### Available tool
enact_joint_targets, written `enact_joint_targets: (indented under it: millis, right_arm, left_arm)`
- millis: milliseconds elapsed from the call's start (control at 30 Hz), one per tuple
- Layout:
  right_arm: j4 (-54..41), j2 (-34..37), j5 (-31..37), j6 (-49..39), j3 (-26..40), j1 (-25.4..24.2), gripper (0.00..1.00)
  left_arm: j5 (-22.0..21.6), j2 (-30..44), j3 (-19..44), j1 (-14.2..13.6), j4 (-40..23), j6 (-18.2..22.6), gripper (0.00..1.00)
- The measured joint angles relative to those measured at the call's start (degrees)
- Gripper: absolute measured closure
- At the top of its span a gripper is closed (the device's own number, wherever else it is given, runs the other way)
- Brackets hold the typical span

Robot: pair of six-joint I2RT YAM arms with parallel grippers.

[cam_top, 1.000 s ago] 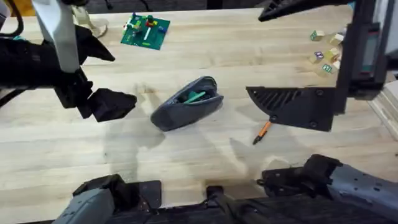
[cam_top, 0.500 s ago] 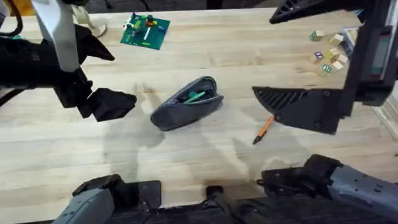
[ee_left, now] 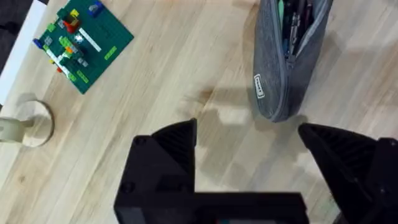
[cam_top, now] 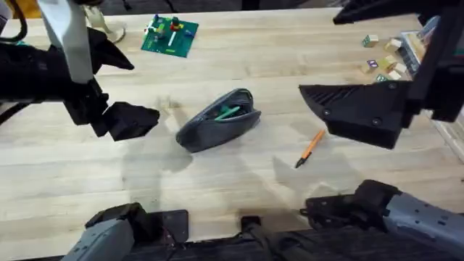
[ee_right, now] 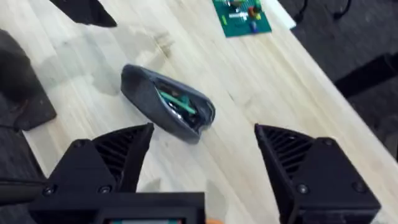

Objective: Unzip the bag, pick up the pens from the table one at a time and place them inside, then zip the bag closed.

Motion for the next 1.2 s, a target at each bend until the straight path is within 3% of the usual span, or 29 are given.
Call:
enact_joint_targets:
  millis: [233,733,767,933,1200]
  right_arm:
    - [-3.95,0.00,3.11,2.01,0.00,-2.24,0.005]
    - [-11.72,0.00,3.56,5.96,0.02,-22.71,0.005]
    - [-13.49,0.00,3.56,9.48,0.04,-26.89,0.005]
    - [-15.89,0.00,3.56,17.30,0.04,-32.10,0.005]
    - [-18.21,0.00,3.54,34.84,0.04,-34.18,0.004]
  left_arm:
    - [-0.02,0.00,0.00,0.00,0.04,0.00,0.007]
    - [-0.02,0.00,0.00,0.00,0.20,0.00,0.007]
    - [0.00,0.00,0.00,0.00,0.20,0.00,0.008]
    - [-0.02,0.00,0.00,0.00,0.20,0.00,0.009]
    - [-0.02,0.00,0.00,0.00,0.20,0.00,0.008]
